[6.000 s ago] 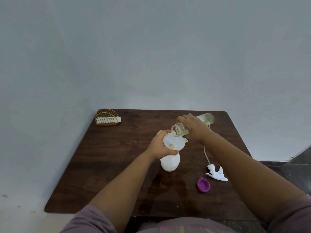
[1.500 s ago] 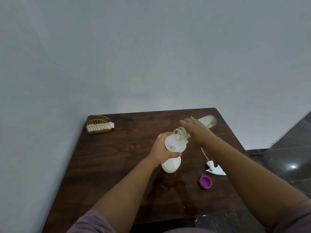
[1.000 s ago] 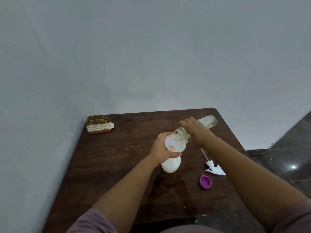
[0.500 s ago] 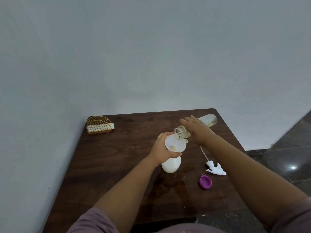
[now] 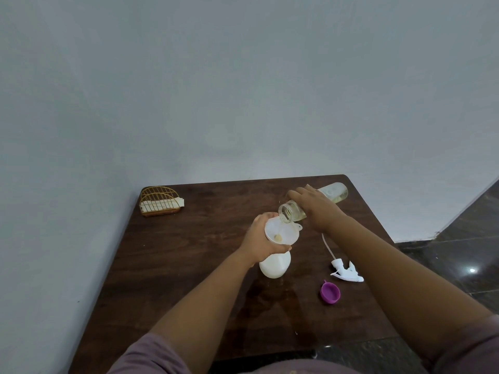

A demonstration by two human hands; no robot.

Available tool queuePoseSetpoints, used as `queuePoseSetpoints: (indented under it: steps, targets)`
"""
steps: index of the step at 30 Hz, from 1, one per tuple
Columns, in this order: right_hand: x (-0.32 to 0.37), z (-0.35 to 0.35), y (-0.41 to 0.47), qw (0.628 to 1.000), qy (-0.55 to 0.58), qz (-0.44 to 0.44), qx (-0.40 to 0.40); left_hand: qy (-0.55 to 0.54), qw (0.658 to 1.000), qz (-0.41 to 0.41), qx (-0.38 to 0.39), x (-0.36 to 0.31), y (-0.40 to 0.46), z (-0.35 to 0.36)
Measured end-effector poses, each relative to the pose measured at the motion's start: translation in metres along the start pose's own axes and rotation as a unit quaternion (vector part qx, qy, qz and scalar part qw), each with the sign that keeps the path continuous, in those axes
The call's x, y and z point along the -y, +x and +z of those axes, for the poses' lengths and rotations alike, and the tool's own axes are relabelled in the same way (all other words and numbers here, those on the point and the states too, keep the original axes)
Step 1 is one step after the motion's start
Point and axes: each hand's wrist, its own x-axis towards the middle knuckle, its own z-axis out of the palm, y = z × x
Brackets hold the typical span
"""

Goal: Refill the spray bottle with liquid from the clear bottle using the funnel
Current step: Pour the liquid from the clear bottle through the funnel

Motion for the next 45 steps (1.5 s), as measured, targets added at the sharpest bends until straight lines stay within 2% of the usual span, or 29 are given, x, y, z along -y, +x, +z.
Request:
queuePoseSetpoints:
  steps: [45]
  targets:
    - [-0.005,0.017,0.012,1.0,0.012,-0.023,0.003,-0.018,1.0,0.003,0.005,-0.003,-0.004,-0.002]
